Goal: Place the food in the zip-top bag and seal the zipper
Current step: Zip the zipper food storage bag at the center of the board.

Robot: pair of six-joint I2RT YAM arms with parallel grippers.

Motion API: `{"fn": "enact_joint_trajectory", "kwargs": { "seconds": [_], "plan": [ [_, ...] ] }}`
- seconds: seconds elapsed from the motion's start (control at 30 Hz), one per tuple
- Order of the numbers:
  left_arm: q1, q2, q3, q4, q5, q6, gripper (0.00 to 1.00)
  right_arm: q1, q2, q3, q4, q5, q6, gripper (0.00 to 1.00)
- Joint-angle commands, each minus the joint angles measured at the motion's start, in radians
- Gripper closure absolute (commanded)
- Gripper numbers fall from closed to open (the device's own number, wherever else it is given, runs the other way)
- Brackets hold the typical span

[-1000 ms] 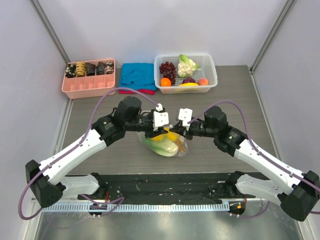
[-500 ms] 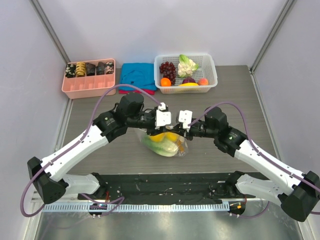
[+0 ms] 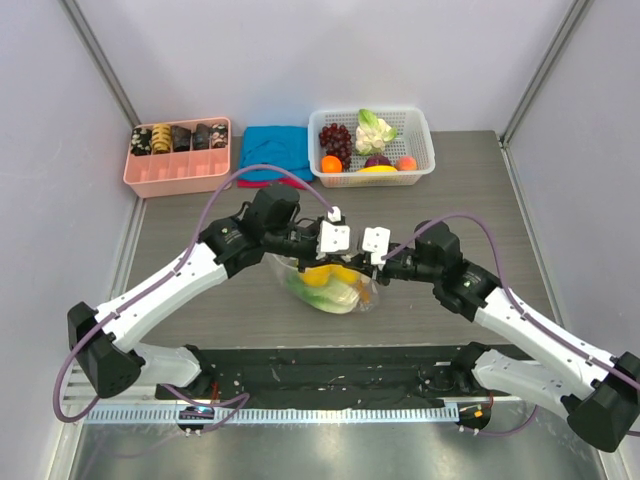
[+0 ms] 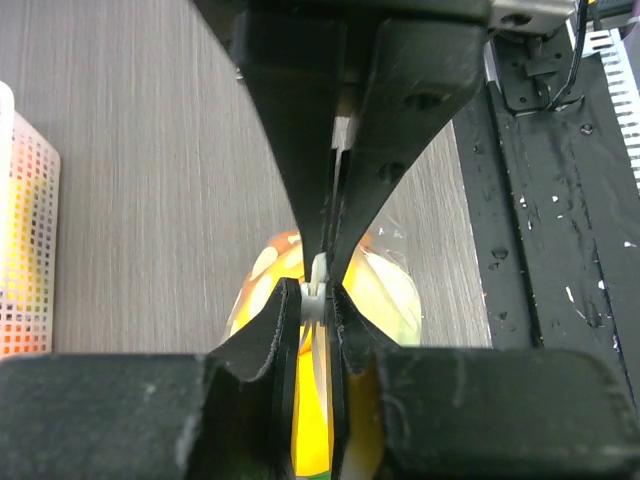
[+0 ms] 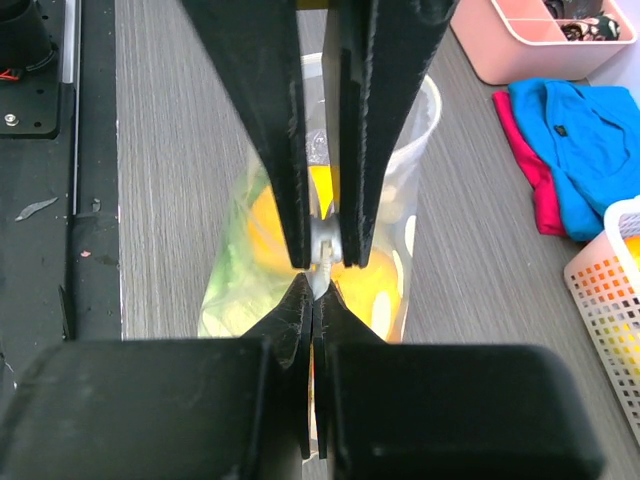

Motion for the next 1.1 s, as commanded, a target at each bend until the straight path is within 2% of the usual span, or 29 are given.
{"fn": "enact_joint_trajectory", "kwargs": {
  "seconds": [0.0, 0.3, 0.73, 1.07],
  "plan": [
    [0.046, -0.024, -0.015, -0.017, -0.006, -0.004, 0.95, 0.006, -0.063, -0.007, 0.057, 0.013, -0.006, 0.99],
    [0.103, -0.055, -0.064, -0.074, -0.024, 0.047, 0.95, 0.001, -0.103, -0.024, 0.045, 0.044, -0.001, 0.99],
    [0.348, -0.157, -0.148, -0.210, -0.020, 0.148, 0.95, -0.032, -0.130, -0.036, 0.031, 0.119, -0.001, 0.99],
    [0.493, -0.231, -0.214, -0.264, -0.021, 0.215, 0.94, -0.065, -0.144, -0.042, 0.030, 0.161, 0.011, 0.99]
  ]
}}
